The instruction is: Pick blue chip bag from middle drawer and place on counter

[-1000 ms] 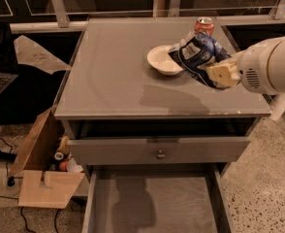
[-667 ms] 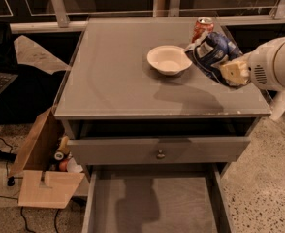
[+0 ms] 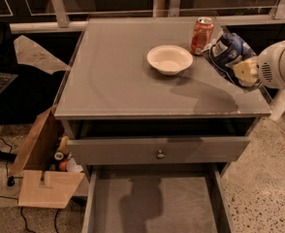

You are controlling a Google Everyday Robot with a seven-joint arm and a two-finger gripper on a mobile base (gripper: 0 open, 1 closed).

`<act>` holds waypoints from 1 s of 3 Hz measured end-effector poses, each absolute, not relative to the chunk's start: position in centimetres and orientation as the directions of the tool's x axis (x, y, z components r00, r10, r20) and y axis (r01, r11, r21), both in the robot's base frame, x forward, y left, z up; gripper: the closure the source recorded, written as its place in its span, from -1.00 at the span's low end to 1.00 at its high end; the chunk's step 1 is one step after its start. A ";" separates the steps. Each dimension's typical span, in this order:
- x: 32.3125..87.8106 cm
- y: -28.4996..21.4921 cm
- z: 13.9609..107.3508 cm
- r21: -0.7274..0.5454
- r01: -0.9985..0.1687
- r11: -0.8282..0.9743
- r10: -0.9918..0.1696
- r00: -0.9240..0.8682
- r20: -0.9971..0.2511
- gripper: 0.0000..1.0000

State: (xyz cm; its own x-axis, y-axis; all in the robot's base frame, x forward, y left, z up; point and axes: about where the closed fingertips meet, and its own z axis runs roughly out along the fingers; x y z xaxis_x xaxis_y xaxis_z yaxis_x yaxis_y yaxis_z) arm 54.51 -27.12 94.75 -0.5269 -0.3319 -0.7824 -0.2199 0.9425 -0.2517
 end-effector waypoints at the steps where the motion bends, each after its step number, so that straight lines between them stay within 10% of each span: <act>1: 54.5 -27.1 94.8 -0.252 -0.220 0.942 -0.332 -0.527 -0.782 0.00; 3: 54.5 -27.1 94.8 -0.252 -0.220 0.942 -0.332 -0.527 -0.782 -0.93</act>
Offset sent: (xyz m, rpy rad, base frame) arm 0.0000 0.0000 0.0000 0.0001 0.0000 0.0000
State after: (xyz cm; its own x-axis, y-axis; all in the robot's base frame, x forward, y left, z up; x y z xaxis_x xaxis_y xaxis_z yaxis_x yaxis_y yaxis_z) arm 54.51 -27.12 94.75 -0.5268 -0.3319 -0.7825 -0.2200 0.9425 -0.2517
